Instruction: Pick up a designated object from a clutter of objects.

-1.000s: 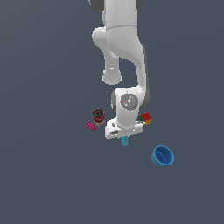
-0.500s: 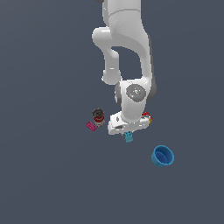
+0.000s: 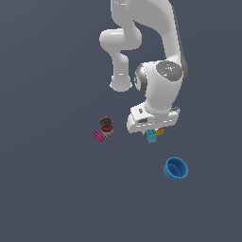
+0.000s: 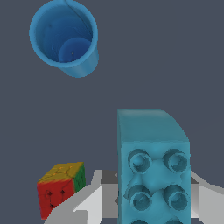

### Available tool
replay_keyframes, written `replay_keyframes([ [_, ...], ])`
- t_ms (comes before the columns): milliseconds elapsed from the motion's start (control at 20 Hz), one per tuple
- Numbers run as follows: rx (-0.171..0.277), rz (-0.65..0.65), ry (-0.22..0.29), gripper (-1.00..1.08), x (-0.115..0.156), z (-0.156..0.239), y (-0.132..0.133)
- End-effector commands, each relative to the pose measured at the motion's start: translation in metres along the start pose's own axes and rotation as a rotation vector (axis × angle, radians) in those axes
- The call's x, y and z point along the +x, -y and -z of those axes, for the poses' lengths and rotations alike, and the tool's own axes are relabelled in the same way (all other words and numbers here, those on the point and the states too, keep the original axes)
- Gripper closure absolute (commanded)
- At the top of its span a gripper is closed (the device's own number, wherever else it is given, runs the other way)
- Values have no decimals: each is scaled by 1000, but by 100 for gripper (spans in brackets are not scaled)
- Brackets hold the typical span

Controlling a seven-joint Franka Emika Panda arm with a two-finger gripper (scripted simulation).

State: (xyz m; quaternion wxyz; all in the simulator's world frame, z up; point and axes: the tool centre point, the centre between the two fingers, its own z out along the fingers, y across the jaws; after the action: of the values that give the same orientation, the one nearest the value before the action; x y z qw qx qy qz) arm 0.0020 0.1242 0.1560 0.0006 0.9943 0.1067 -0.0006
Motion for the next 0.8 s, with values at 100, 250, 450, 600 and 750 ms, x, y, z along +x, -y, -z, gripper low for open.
replay_keyframes([
  [100,0,0,-1,108,0,51,24],
  [250,0,0,-1,108,1,84,39],
  [450,0,0,-1,108,1,126,59],
  [600,0,0,-1,108,3,157,74],
  [750,0,1,-1,108,4,187,88],
])
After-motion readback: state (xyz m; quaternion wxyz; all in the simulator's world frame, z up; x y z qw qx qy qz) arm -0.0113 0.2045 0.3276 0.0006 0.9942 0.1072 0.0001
